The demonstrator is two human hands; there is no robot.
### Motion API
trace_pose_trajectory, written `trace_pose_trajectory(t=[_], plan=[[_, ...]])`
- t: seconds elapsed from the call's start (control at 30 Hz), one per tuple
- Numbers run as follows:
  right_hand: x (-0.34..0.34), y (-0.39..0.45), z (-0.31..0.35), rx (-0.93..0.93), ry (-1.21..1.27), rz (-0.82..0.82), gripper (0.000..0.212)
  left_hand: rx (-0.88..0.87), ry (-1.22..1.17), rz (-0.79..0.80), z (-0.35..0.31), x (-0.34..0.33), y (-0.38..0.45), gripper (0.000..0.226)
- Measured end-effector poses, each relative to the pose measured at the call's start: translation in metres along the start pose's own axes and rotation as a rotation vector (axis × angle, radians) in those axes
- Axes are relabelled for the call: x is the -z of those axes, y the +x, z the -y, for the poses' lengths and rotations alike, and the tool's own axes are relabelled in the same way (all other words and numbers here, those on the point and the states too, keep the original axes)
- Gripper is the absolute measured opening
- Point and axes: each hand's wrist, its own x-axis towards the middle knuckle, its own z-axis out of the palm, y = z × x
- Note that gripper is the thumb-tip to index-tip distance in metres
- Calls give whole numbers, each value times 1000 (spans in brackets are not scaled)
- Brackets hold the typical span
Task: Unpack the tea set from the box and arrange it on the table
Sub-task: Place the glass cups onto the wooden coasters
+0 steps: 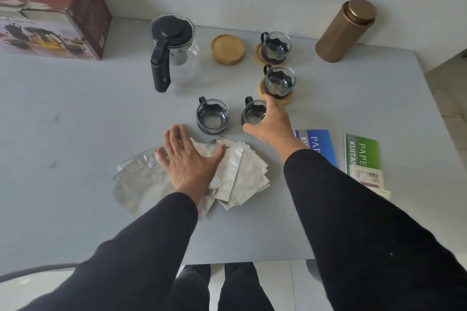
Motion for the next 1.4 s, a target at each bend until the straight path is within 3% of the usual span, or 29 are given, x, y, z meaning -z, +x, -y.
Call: trace_pose_trajectory(t=[0.17, 0.27, 0.8, 1.17, 1.4], plan=[[9, 4, 10, 208, -49, -231, 70, 1, 0, 4, -1, 1, 0, 111], [16, 23, 23, 255, -19, -267, 66, 5, 0, -5, -2, 1, -1, 111], [-12, 165, 75, 146, -167, 106, 79, 58, 35, -40, -6, -2, 2, 114], [-19, 199, 69, 111, -227, 136, 85, 67, 60, -83, -7, -3, 3, 113], [-15, 186, 54, 255, -227, 55, 85, 58, 67, -91, -8, -1, 2, 113]])
